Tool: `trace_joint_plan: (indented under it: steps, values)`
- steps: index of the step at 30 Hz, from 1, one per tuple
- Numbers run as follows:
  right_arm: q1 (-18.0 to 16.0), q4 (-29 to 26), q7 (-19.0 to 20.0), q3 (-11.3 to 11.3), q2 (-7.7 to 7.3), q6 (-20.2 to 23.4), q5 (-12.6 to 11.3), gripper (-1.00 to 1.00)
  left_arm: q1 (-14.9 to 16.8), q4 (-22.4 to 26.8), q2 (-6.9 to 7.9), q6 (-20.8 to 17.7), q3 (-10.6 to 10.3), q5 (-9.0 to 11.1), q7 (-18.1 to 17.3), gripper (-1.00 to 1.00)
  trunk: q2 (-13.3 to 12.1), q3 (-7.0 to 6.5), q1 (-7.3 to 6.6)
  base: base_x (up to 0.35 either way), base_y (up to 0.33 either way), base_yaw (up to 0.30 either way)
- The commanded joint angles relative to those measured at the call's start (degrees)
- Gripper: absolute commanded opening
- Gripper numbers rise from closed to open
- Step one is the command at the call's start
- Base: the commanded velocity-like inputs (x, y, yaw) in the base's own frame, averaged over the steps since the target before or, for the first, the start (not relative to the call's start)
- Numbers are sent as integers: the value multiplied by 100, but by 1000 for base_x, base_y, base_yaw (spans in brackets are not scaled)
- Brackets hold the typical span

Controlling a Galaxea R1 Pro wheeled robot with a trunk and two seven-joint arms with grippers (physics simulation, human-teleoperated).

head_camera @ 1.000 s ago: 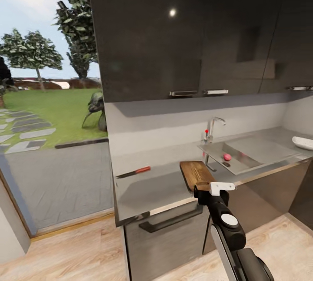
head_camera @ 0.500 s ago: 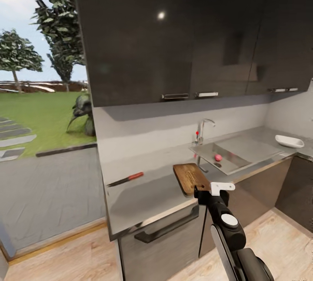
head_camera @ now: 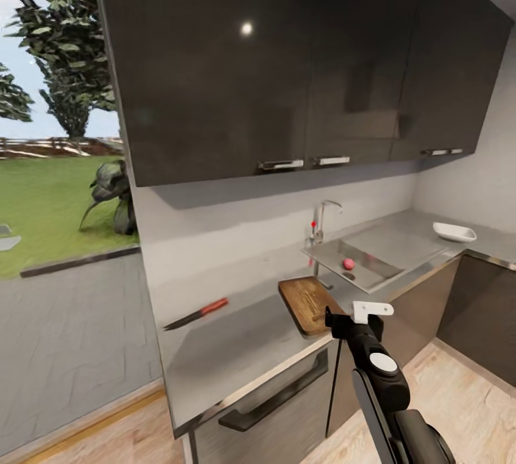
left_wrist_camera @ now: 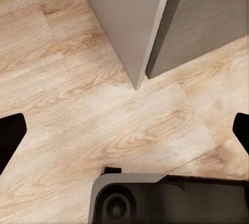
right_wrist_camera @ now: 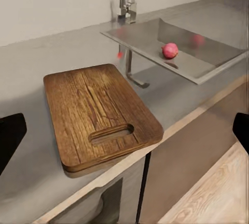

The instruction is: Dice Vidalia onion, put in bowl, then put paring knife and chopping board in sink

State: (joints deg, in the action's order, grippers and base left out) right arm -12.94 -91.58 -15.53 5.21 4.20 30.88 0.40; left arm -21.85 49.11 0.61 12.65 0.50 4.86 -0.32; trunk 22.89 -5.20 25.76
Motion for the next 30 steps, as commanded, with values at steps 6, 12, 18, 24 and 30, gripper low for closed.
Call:
trace_joint_plan:
  steps: [6,12,18,24,30]
  values:
    - [-3,-1,-29,8,-1,40,4,100,-3,-25,1,10,-9,50,-9,100,3,-39,3,9,7,-198]
    - [0,-1,-29,6,-6,41,4,100,-3,-57,-6,10,-9,50,-12,100,3,-78,3,1,1,-198]
    - [-4,4,-29,6,-7,41,4,100,-3,-97,-8,10,-7,50,-12,100,3,-118,3,0,112,-197]
    - [-4,8,-29,6,1,41,4,100,-3,-103,-2,1,-6,50,-12,100,3,-157,3,0,268,-197]
    - [-3,8,-29,7,2,41,4,100,-3,-103,0,1,-6,50,-12,100,3,-196,3,0,285,-198]
